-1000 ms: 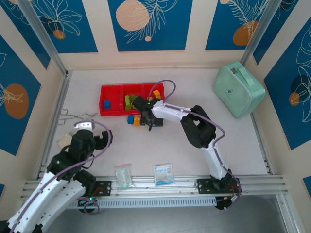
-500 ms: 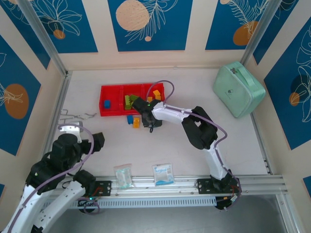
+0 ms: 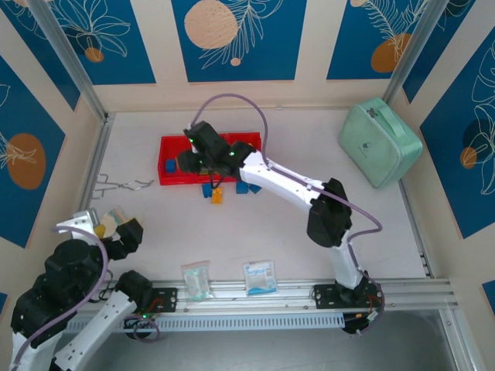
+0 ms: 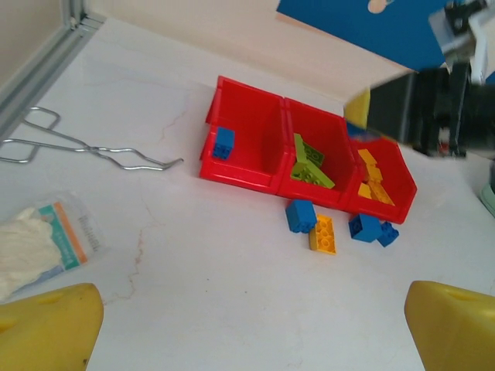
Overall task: Sort the legos into containers by color
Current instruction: Pick up the lego from the center of the table, then place the lego in the container.
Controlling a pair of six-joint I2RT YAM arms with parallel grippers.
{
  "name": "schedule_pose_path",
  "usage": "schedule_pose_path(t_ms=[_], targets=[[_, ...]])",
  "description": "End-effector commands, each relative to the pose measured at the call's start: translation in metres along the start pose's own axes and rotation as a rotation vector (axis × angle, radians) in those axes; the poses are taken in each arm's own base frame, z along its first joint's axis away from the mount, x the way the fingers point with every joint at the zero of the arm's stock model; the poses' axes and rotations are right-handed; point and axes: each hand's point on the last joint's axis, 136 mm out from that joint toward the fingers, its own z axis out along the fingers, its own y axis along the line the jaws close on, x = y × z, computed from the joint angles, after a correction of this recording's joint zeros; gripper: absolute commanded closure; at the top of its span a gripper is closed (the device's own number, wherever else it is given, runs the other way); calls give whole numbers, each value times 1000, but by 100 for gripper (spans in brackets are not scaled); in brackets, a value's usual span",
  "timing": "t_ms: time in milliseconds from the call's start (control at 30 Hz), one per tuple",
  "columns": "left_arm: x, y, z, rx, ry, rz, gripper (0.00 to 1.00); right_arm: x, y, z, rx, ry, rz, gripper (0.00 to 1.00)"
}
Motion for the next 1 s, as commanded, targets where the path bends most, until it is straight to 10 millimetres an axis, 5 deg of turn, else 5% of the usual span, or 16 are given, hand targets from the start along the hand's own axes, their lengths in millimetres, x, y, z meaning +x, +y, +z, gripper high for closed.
schedule_pose_path(t_ms=[0,167,300,400,500,733,867,967], targets=[[-4,19,-17,-59,-42,-18,1,2,1,50,-68,32,-32,77],[-6,30,-30,-63,-80,-32,1,-14,-11,97,-95,9,-20,76],[-4,31,-31,-59,-79,-42,1,-13,-30,116,-115,23,59,70],[0,27,-26,-48,-61,-39,1,-8,-38,116,-131,58,119,51],[1,23,-20,-40,-56,-45,1,-12,-28,100,-138,59,86,29],[10,1,13,-6,4,-19,1,-33,-10,34,-149,64,57,17],[23,-8,32,0,62,-3,1,-26,-28,-9,-33,102,67,15],[28,-10,40,3,73,0,1,1,-48,-38,33,146,12,9]])
